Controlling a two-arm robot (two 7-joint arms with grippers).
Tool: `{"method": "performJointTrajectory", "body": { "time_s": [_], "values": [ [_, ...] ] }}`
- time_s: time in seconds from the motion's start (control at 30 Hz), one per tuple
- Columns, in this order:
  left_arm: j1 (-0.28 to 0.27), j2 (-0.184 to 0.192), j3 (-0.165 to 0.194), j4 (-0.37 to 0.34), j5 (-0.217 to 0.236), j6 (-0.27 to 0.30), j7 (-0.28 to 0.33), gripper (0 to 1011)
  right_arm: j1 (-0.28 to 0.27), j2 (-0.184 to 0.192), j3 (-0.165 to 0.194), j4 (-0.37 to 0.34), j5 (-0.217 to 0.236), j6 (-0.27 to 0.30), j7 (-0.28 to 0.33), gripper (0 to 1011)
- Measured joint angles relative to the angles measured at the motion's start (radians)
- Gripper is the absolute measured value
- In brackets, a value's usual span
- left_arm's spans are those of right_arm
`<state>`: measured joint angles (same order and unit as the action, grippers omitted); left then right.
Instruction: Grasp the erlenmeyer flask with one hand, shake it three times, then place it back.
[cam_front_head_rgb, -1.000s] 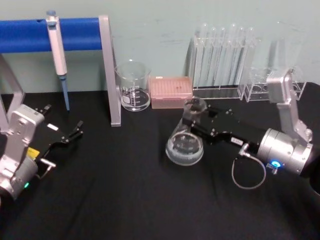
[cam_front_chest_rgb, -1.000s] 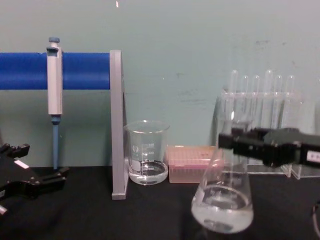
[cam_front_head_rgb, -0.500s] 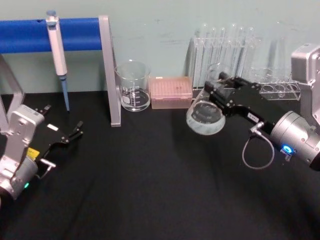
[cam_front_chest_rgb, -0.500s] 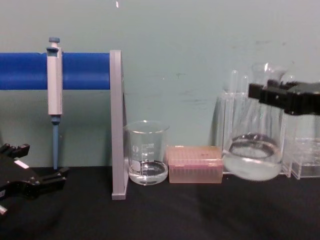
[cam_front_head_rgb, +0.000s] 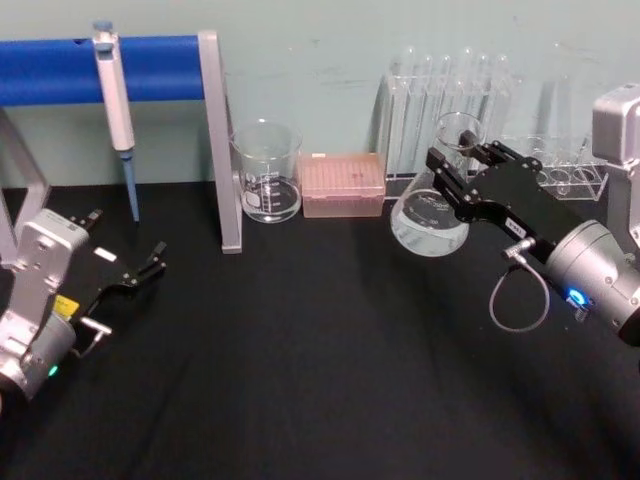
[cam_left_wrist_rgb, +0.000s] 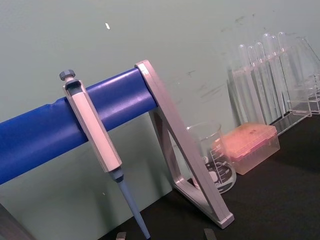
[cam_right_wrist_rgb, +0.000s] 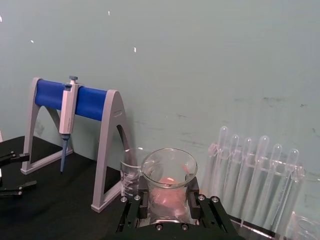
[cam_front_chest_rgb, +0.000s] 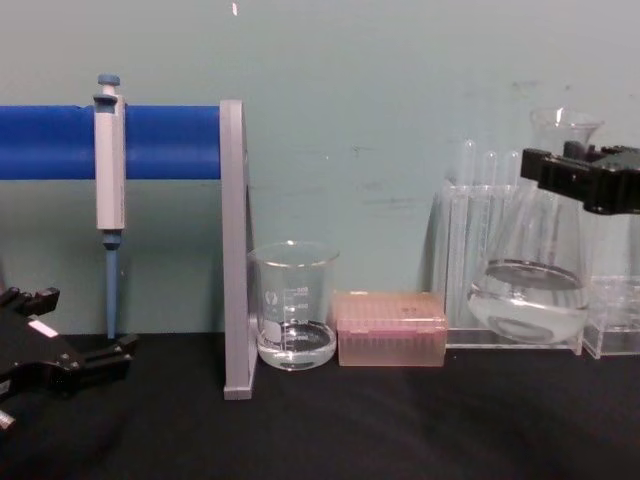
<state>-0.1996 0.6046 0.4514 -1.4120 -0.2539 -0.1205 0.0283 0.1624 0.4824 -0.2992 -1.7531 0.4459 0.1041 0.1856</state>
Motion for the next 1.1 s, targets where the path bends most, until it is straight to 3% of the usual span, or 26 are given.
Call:
{"method": "performJointTrajectory", "body": {
  "time_s": [0.4,0.7,0.93,1.1],
  "values": [
    [0.000,0.000,0.000,0.000,0.000,0.000,0.000,1001,-0.004,-0.024,0.016,0.004,-0.029,0.011,0.015,449],
    [0.000,0.000,0.000,0.000,0.000,0.000,0.000,1001,0.006,-0.037,0.020,0.015,-0.047,0.015,0.061,449],
    [0.000,0.000,0.000,0.000,0.000,0.000,0.000,1001,0.047,-0.036,-0.012,0.047,-0.048,0.008,0.165,449],
    [0.000,0.000,0.000,0.000,0.000,0.000,0.000,1001,0.087,-0.032,-0.057,0.075,-0.037,-0.008,0.246,449]
  ]
}}
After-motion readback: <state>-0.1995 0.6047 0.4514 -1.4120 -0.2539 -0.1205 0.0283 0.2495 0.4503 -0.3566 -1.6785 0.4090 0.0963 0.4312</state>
